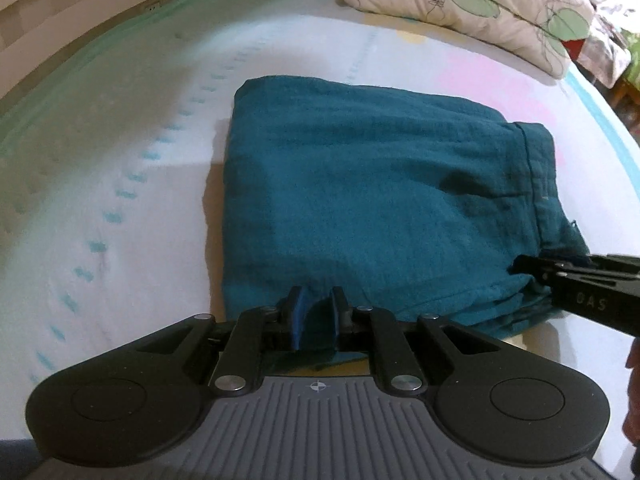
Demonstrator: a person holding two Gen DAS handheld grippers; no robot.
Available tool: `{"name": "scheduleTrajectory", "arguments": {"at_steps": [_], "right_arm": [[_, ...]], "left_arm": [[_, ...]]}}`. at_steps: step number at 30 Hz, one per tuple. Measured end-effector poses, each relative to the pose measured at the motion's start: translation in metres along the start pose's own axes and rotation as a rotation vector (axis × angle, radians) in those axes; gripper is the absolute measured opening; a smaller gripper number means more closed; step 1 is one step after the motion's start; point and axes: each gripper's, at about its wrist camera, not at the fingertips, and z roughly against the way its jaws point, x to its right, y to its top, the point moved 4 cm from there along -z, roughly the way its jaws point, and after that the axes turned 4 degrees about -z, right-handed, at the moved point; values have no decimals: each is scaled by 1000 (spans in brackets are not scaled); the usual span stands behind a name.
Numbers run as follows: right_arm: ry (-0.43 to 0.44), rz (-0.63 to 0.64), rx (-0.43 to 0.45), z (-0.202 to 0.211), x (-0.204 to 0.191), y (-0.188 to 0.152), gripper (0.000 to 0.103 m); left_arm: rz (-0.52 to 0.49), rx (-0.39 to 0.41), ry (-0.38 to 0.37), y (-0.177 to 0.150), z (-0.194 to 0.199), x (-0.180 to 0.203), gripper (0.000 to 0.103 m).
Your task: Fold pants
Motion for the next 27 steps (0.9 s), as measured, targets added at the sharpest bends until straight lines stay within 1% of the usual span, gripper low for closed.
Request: {"name": "scheduleTrajectory", "arguments": {"at_steps": [2,4,8,10,12,16,19,22,24,27], "right_arm": [[10,-7,15,9,-3,5,39],[24,-10,41,31,-10,-2,39],[29,-27,75,65,-17,-2,45],[38,-61,77,79,-17,-5,45],[55,-101,75,91,-16,-14,45],[72,-148,64,111,-21,-28,46],[55,-159,56,121,-22,-37,46],[34,-153,60,132,-23,-47,47],[21,-146,69,138,-23,-53,47],[-2,-131,86,147,-23,-57,47]], "left_arm": [[-7,4,12,-2,7,1,14],[-2,14,24,-1,17,1,14],[30,22,33,-7,40,3,15],[43,10,53,-10,50,4,15],[34,0,80,-13,61,9,15],[0,38,111,-21,85,19,15],[0,73,116,-27,104,26,15],[12,98,83,-32,120,33,15],[6,107,73,-35,127,38,15],[-22,112,87,-40,136,47,15]]}}
